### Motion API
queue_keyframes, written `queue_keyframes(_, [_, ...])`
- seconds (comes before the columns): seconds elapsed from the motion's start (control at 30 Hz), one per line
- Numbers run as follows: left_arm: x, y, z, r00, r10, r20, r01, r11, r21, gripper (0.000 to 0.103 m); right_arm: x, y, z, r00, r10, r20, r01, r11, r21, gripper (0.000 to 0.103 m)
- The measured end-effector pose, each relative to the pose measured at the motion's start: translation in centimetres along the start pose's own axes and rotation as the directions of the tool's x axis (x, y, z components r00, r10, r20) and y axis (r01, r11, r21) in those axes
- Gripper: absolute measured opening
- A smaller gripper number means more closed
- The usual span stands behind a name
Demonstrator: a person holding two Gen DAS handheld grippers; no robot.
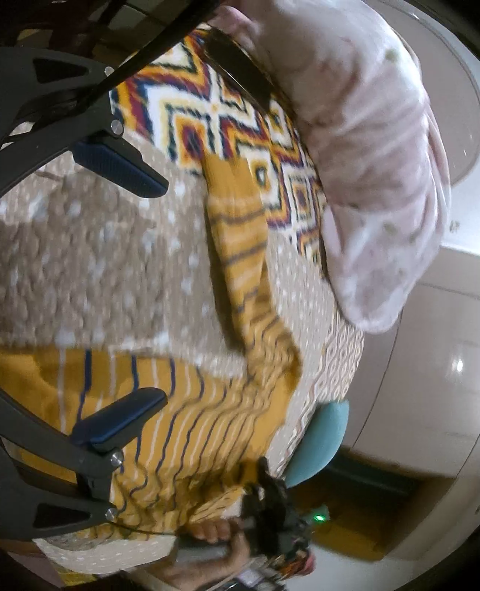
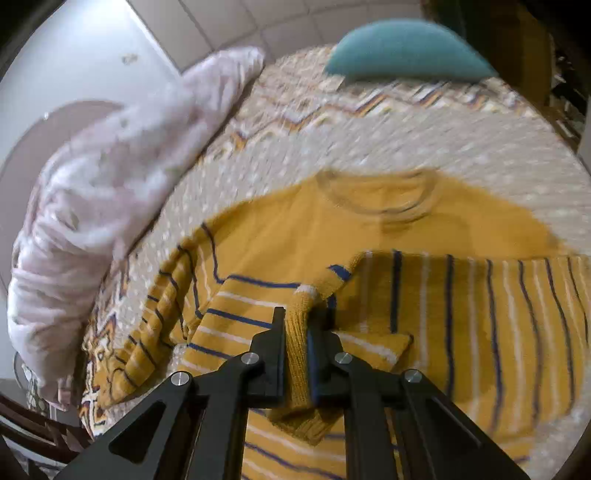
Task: Fold small clothes
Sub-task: 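Lay the sleeve across the sweater body and open the right gripper, then grasp the other sleeve with the left gripper and fold it across the body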
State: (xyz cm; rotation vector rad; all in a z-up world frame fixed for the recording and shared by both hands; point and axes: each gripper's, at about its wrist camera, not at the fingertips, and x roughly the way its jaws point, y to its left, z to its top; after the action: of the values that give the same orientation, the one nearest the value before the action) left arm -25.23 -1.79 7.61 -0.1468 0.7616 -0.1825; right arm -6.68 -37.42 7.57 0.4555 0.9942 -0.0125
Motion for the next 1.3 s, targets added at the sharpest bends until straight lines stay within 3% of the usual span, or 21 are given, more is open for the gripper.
queue_keyframes(0.03, [0.1, 0.6, 0.1, 1.000, 0.006, -0.002, -0.006, 1.000, -0.017, 0.102, 1.1, 0.3, 0.2, 1.000, 0.011, -0.023, -0.011, 1.000, 0.008, 0.017])
queue_keyframes(0.07, [0.2, 1.2, 0.1, 1.000, 0.010, -0.004, -0.010, 0.999, -0.031, 0.103, 2.6, 0.7, 0.4, 0.998, 0.043, -0.050, -0.041, 0.999, 0.027, 0.025])
queue_keyframes(0.1, [0.2, 1.7, 0.2, 1.000, 0.013, -0.006, -0.013, 0.999, -0.045, 0.103, 3.7, 0.8, 0.5, 0.993, 0.096, -0.072, -0.092, 0.994, 0.057, 0.034])
queue_keyframes(0.13, [0.2, 2.4, 0.2, 1.000, 0.019, -0.005, -0.019, 0.998, -0.063, 0.102, 4.3, 0.9, 0.5, 0.986, 0.144, -0.080, -0.138, 0.987, 0.080, 0.036])
queue_keyframes(0.23, [0.1, 3.4, 0.2, 0.999, 0.037, 0.002, -0.037, 0.996, -0.083, 0.102, 3.3, 1.5, 0.5, 0.956, 0.290, -0.034, -0.285, 0.953, 0.105, 0.046])
queue_keyframes(0.27, [0.2, 3.6, 0.3, 0.999, 0.041, 0.002, -0.041, 0.995, -0.088, 0.103, 2.6, 1.9, 0.4, 0.955, 0.297, -0.023, -0.294, 0.952, 0.086, 0.054])
queue_keyframes(0.33, [0.4, 4.0, 0.4, 0.999, 0.037, -0.003, -0.037, 0.994, -0.104, 0.103, 1.2, 2.3, 0.2, 0.967, 0.256, -0.008, -0.255, 0.966, 0.037, 0.055])
queue_keyframes(0.43, [1.4, 5.0, 1.0, 0.999, -0.029, -0.022, 0.024, 0.984, -0.175, 0.102, -1.2, 1.3, -1.4, 0.978, 0.208, 0.009, -0.209, 0.978, 0.014, 0.059])
queue_keyframes(0.5, [2.1, 5.7, 1.4, 0.996, -0.079, -0.028, 0.070, 0.970, -0.231, 0.102, -2.7, -0.2, -2.8, 0.976, 0.218, 0.010, -0.218, 0.976, 0.018, 0.059])
queue_keyframes(0.77, [8.6, 7.5, 3.4, 0.967, -0.248, -0.064, 0.190, 0.862, -0.469, 0.102, -7.9, -6.3, -9.8, 0.977, 0.210, 0.040, -0.212, 0.976, 0.055, 0.059])
queue_keyframes(0.87, [11.0, 7.6, 4.5, 0.965, -0.252, -0.067, 0.183, 0.836, -0.518, 0.100, -10.0, -7.7, -11.6, 0.978, 0.194, 0.076, -0.198, 0.979, 0.054, 0.059])
queue_keyframes(0.93, [12.5, 8.1, 5.6, 0.972, -0.220, -0.081, 0.145, 0.834, -0.533, 0.072, -11.4, -8.5, -12.7, 0.980, 0.172, 0.105, -0.178, 0.982, 0.057, 0.059])
queue_keyframes(0.97, [13.1, 8.4, 6.2, 0.975, -0.197, -0.106, 0.113, 0.844, -0.525, 0.034, -11.9, -8.8, -13.1, 0.980, 0.161, 0.118, -0.168, 0.984, 0.059, 0.059])
queue_keyframes(1.0, [13.7, 8.8, 6.8, 0.977, -0.168, -0.134, 0.077, 0.855, -0.513, 0.004, -12.5, -9.1, -13.6, 0.980, 0.145, 0.134, -0.155, 0.986, 0.062, 0.059])
queue_keyframes(1.07, [14.2, 10.0, 8.6, 0.984, -0.102, -0.144, 0.019, 0.874, -0.486, 0.004, -13.5, -9.6, -14.4, 0.980, 0.124, 0.157, -0.136, 0.988, 0.068, 0.059])
queue_keyframes(1.17, [12.5, 11.2, 12.3, 0.993, 0.072, -0.090, -0.103, 0.909, -0.404, 0.004, -14.7, -10.4, -15.4, 0.978, 0.092, 0.186, -0.106, 0.992, 0.067, 0.059])
queue_keyframes(1.23, [10.9, 11.2, 15.2, 0.984, 0.175, -0.035, -0.177, 0.922, -0.344, 0.004, -15.3, -10.7, -16.1, 0.978, 0.065, 0.199, -0.079, 0.995, 0.061, 0.059])
queue_keyframes(1.3, [9.8, 10.6, 17.3, 0.978, 0.211, 0.006, -0.199, 0.931, -0.308, 0.004, -15.7, -11.0, -16.5, 0.977, 0.050, 0.209, -0.064, 0.996, 0.059, 0.059])
